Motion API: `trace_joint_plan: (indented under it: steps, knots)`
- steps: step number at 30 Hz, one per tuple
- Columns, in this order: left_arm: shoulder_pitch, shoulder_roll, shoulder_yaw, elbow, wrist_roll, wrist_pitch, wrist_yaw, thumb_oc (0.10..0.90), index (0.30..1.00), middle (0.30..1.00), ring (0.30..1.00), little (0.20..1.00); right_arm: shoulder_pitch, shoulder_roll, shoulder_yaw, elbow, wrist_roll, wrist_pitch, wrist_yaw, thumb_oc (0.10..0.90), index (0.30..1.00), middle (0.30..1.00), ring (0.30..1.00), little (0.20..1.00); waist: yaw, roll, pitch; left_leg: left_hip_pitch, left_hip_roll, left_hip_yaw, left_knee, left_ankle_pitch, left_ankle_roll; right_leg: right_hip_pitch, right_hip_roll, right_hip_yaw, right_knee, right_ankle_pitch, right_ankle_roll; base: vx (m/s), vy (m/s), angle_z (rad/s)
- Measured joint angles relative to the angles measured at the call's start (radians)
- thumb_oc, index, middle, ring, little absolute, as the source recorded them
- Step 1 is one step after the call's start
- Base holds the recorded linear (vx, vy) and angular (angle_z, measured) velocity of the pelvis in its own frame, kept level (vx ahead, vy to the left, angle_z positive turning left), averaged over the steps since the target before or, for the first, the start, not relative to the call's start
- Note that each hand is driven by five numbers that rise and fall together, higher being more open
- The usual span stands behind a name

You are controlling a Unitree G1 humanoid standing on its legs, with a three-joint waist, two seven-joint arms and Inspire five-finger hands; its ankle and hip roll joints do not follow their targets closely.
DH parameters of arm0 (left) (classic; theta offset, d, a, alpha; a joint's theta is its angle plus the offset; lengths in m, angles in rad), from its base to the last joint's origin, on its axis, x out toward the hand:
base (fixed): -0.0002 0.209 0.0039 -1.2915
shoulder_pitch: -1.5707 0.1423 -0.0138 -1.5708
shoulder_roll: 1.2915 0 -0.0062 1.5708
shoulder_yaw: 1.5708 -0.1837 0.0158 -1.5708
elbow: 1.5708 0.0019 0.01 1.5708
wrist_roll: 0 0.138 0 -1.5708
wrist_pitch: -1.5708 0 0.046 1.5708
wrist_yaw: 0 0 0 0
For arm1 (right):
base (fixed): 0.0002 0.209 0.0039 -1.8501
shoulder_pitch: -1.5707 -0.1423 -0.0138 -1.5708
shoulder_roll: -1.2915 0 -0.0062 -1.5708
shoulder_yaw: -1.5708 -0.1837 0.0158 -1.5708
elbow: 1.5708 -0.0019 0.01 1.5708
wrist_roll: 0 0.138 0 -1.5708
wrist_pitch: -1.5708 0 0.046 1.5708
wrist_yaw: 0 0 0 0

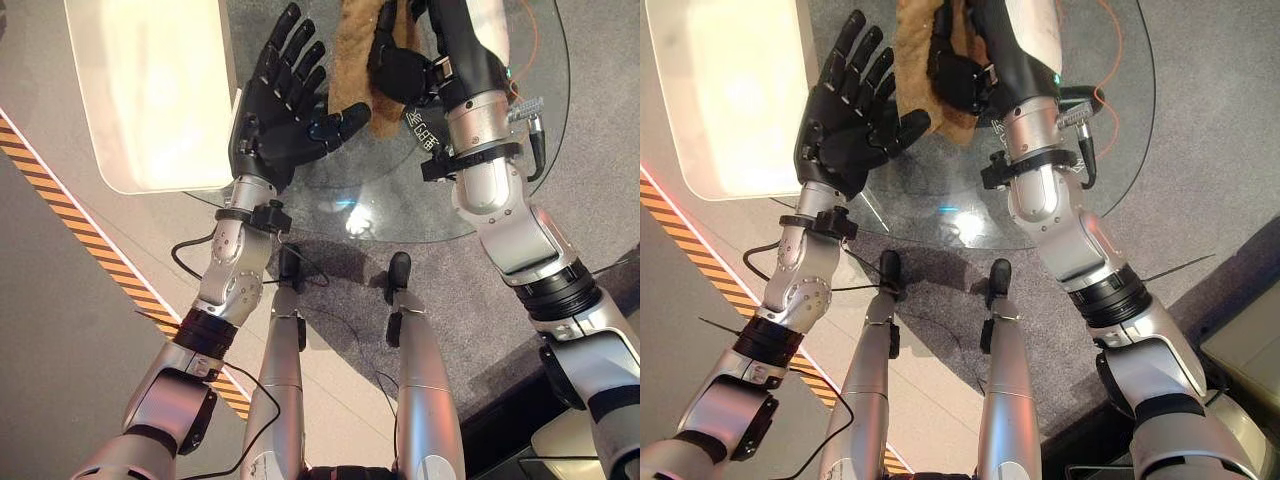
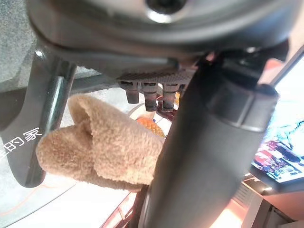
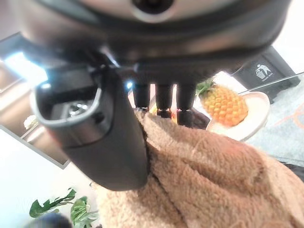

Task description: Wipe the table with a cloth and put it in the basket.

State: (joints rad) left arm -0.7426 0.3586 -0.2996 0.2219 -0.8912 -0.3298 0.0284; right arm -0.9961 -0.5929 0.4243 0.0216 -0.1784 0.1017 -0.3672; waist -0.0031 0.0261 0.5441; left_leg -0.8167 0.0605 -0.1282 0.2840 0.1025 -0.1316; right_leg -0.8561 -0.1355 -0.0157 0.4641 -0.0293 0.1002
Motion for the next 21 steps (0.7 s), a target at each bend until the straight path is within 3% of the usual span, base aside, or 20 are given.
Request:
trace_joint_plan:
  steps: [21]
  knots:
    - [-0.003,-0.034,-0.004,0.041,0.001,0.034,-0.016,0.800,0.900,0.900,0.900,0.900,-0.013,0.014,0.000,-0.002,0.031,0.000,0.017,0.100,0.300,0.300,0.300,0.200,-0.001,0.000,0.000,0.013,0.000,0.008,-0.004,0.000,0.000,0.008,0.000,0.006,0.000,0.000,0.000,0.00,0.000,0.00]
